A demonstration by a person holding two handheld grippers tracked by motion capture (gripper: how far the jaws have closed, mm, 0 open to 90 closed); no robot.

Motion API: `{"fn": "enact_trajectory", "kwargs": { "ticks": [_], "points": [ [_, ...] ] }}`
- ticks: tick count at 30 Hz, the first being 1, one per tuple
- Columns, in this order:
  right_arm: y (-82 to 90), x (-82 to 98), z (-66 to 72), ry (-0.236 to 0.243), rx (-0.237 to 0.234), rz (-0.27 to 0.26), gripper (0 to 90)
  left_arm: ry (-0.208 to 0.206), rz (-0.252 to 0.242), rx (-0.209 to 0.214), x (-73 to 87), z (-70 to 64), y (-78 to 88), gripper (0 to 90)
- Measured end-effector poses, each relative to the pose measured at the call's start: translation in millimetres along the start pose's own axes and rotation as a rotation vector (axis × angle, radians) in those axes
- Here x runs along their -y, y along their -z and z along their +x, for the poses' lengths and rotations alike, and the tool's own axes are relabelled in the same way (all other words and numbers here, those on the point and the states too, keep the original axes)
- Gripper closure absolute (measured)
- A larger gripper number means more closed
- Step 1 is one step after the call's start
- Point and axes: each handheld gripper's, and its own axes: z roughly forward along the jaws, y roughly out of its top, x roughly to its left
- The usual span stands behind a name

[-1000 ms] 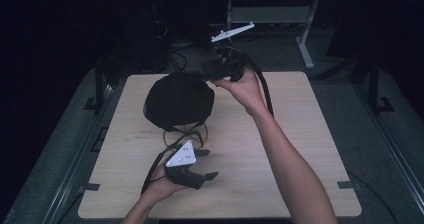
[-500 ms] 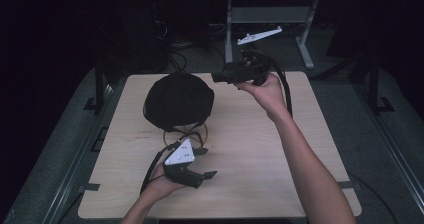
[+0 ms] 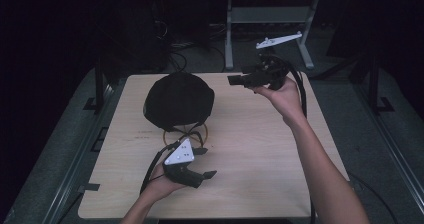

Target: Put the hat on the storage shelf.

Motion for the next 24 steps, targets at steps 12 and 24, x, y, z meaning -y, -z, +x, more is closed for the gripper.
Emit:
{"fn": "enact_trajectory", "kwargs": {
  "ticks": [12,24],
  "points": [
    [12.9,15.6,-9.6,-0.022,0.022,0.013,22.4,0.003,0.0,-0.002,-0.3,0.8,0.5,24.2],
    [24.2,32.3,-18.0,-0.043,0.039,0.007,20.7,0.007,0.001,-0.003,0.1,0.8,-0.2,23.9]
  ]
}}
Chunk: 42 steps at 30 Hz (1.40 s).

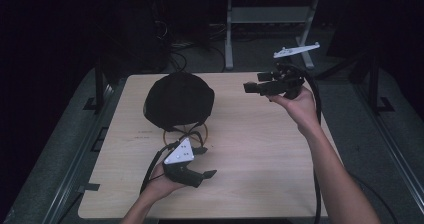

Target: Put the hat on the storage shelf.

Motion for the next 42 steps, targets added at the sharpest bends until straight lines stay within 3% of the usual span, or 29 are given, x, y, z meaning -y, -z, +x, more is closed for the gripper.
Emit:
{"fn": "enact_trajectory", "kwargs": {
  "ticks": [14,42],
  "points": [
    [11.9,23.6,-11.0,-0.05,0.008,-0.005,16.3,-0.007,0.01,0.0,-0.4,0.1,-0.5,23.7],
    [24.5,74.5,-28.9,-0.097,0.034,0.025,14.2,0.005,0.019,-0.013,0.3,-0.4,-2.7,19.7]
  ]
}}
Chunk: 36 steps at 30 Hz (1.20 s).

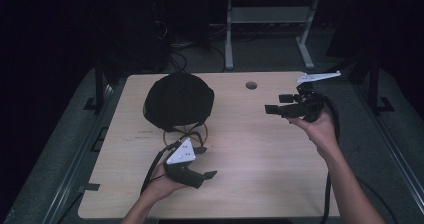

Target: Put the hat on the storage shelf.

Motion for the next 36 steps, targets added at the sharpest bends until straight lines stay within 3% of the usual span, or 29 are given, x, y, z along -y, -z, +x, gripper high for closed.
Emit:
{"fn": "enact_trajectory", "kwargs": {
  "ticks": [36],
  "points": [
    [3.9,65.7,-15.3,-0.049,0.004,0.058,13.8,-0.001,0.005,-0.004,1.2,0.5,-1.1,18.8]
  ]
}}
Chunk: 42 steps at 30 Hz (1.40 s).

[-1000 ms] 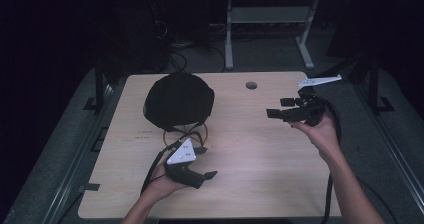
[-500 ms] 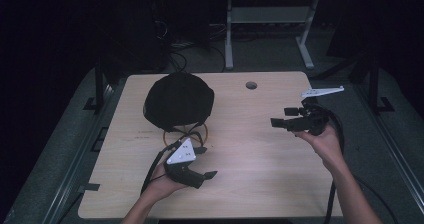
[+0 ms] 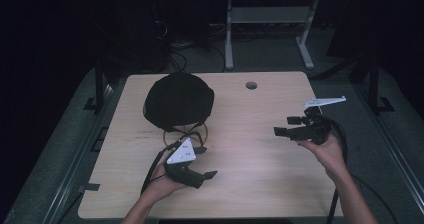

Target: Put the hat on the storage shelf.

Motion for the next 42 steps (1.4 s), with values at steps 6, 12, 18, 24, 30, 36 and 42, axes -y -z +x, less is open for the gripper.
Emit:
{"fn": "enact_trajectory", "kwargs": {
  "ticks": [6,12,18,24,30,36,42],
  "points": [
    [1.3,10.8,-1.4,-0.004,-0.002,0.007,13.8,-0.004,0.004,0.0,-0.1,-0.2,0.0,18.8],
    [2.5,23.4,-3.9,-0.017,-0.005,0.008,13.8,0.0,0.005,0.001,0.1,-1.0,-1.0,18.7],
    [2.0,37.3,-7.8,-0.036,-0.003,0.019,13.9,-0.002,0.01,-0.002,0.2,-1.0,-1.4,18.7],
    [2.6,50.0,-12.3,-0.055,-0.006,0.017,13.9,-0.001,0.01,-0.002,0.4,-1.4,-2.0,18.7],
    [4.5,62.1,-15.7,-0.071,-0.002,0.021,13.9,-0.002,0.009,-0.004,0.3,-1.3,-1.5,18.7],
    [5.9,74.7,-17.0,-0.076,0.001,0.029,13.9,-0.001,0.01,-0.003,0.4,-1.6,-2.6,18.7],
    [9.5,85.3,-18.7,-0.082,0.005,0.006,13.9,-0.003,0.017,-0.001,0.7,-1.8,-3.7,18.7]
  ]
}}
